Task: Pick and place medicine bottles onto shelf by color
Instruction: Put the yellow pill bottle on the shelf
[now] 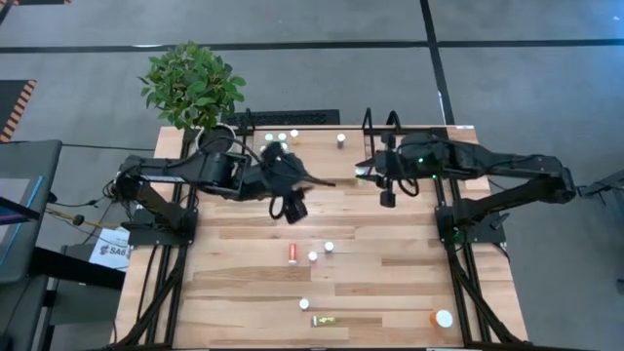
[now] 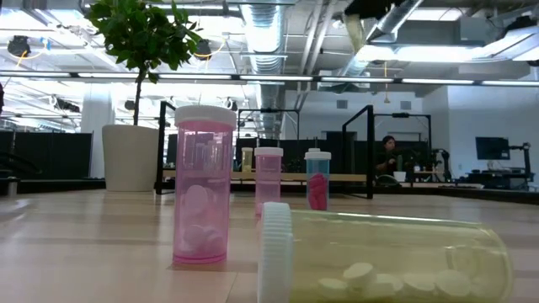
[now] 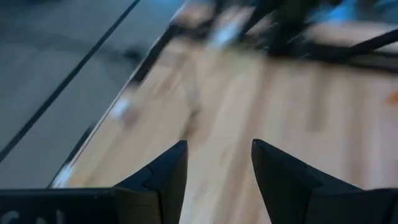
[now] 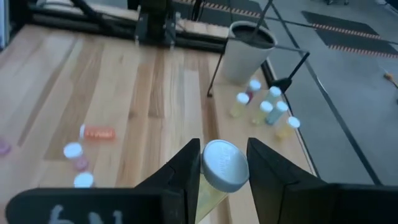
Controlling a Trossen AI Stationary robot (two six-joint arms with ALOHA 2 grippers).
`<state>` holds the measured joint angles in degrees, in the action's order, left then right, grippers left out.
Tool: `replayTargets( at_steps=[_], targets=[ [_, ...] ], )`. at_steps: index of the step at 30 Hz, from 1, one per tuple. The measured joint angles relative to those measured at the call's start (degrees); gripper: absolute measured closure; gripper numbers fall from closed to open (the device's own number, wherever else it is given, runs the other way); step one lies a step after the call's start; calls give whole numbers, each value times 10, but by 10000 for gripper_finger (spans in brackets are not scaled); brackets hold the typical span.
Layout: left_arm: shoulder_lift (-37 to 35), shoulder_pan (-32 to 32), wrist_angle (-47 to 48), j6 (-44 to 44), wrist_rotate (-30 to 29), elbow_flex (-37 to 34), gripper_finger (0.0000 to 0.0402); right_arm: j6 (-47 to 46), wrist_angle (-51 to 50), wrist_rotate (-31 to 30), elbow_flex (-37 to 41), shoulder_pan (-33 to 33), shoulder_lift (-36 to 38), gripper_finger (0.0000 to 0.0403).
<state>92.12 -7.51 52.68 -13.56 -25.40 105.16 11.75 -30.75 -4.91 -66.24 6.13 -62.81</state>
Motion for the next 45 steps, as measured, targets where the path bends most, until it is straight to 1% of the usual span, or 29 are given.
replayTargets(
  at_steps=[2, 4, 7, 11, 14, 20, 21, 24, 28, 29, 31, 32, 36, 41, 45],
  targets=[
    [-2, 2, -75, 47, 39, -11, 235, -11, -1, 0, -11, 0, -1, 280],
    [-1, 7, -130, 78, 59, -23, 235, -17, 4, -1, -22, 0, -3, 280],
    [0, 14, -195, 93, 72, -36, 235, -28, 13, -1, -31, 0, -3, 280],
    [-1, 23, -262, 83, 72, -63, 235, -38, 29, -1, -47, 0, -2, 280],
    [-1, 28, -291, 64, 65, -71, 233, -38, 31, -1, -64, 0, -1, 280],
    [-1, 34, -302, 40, 7, -71, 212, -26, 31, -1, -91, 0, -1, 280],
    [-1, 36, -306, 39, 5, -71, 207, -24, 31, -1, -94, 0, -2, 280],
    [1, 42, -323, 38, 21, -71, 188, -20, 41, -1, -102, 0, -2, 280],
    [26, 44, -379, 61, 29, -72, 166, -8, 68, 1, -102, 0, -2, 280],
    [35, 45, -407, 70, 42, -71, 162, -7, 77, 1, -102, 0, -2, 280],
    [48, 46, -421, 77, 62, -71, 157, 1, 82, 2, -102, 0, -2, 280],
    [55, 47, -436, 78, 62, -71, 156, 5, 83, 2, -102, 0, -2, 280],
    [66, 46, -444, 84, 19, -71, 154, 5, 83, 1, -102, -1, -2, 280],
    [75, 47, -450, 95, -4, -71, 154, 3, 93, 5, -102, -8, -2, 280],
    [74, 47, -460, 101, -68, -71, 154, 4, 100, 4, -102, -13, -2, 280]
  ],
)
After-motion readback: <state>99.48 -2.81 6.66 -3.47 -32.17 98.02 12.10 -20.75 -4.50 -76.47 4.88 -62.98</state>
